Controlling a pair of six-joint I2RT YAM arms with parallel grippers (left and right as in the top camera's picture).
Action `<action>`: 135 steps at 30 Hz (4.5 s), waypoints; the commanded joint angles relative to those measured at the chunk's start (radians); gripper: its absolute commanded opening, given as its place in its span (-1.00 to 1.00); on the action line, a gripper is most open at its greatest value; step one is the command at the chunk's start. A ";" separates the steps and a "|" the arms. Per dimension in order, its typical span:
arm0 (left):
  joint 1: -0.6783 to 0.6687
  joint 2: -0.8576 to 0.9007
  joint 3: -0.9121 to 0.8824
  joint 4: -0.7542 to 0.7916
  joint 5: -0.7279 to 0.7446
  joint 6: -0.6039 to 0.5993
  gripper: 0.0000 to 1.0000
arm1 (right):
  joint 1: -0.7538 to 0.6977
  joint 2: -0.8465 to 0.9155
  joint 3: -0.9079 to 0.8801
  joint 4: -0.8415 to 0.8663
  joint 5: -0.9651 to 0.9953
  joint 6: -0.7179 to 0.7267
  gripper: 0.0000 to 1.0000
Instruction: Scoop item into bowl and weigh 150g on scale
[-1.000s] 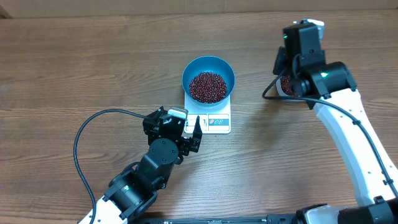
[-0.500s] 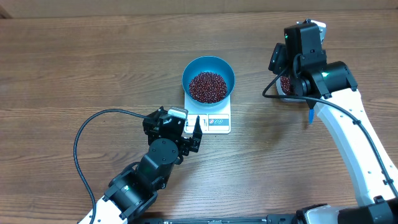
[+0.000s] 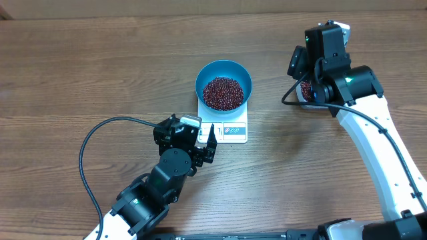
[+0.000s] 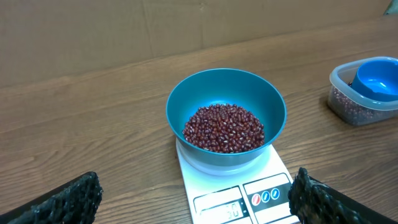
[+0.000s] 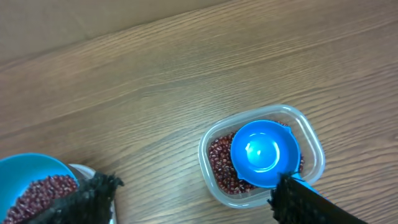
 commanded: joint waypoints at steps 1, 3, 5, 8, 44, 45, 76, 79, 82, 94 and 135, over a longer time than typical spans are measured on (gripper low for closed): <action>-0.006 0.001 -0.004 -0.001 -0.018 -0.017 0.99 | 0.001 -0.018 0.026 0.005 0.003 0.007 0.88; -0.006 0.001 -0.004 -0.005 -0.018 -0.017 0.99 | 0.001 -0.018 0.026 0.005 0.003 0.007 1.00; -0.006 0.001 -0.004 -0.014 -0.018 -0.017 0.99 | 0.001 -0.018 0.026 0.005 0.003 0.007 1.00; -0.006 0.001 -0.004 -0.052 -0.018 -0.017 0.99 | 0.001 -0.018 0.026 0.005 0.003 0.007 1.00; -0.006 0.001 -0.004 -0.160 -0.017 -0.017 0.99 | 0.001 -0.018 0.026 0.005 0.003 0.007 1.00; -0.006 0.001 -0.004 -0.160 -0.017 -0.017 0.99 | 0.001 -0.018 0.026 0.005 0.003 0.007 1.00; -0.006 0.001 -0.004 -0.159 -0.017 -0.017 0.99 | 0.001 -0.018 0.026 0.005 0.003 0.007 1.00; -0.006 0.001 -0.004 -0.160 -0.017 -0.017 0.99 | 0.001 -0.018 0.026 0.005 0.003 0.007 1.00; -0.006 0.001 -0.004 -0.160 -0.017 -0.017 0.99 | 0.001 -0.018 0.026 0.005 0.003 0.007 1.00; -0.007 0.001 -0.004 -0.261 -0.043 0.009 0.99 | 0.001 -0.018 0.026 0.005 0.003 0.007 1.00; -0.007 0.001 -0.004 0.034 0.167 0.006 0.99 | 0.001 -0.018 0.026 0.005 0.003 0.007 1.00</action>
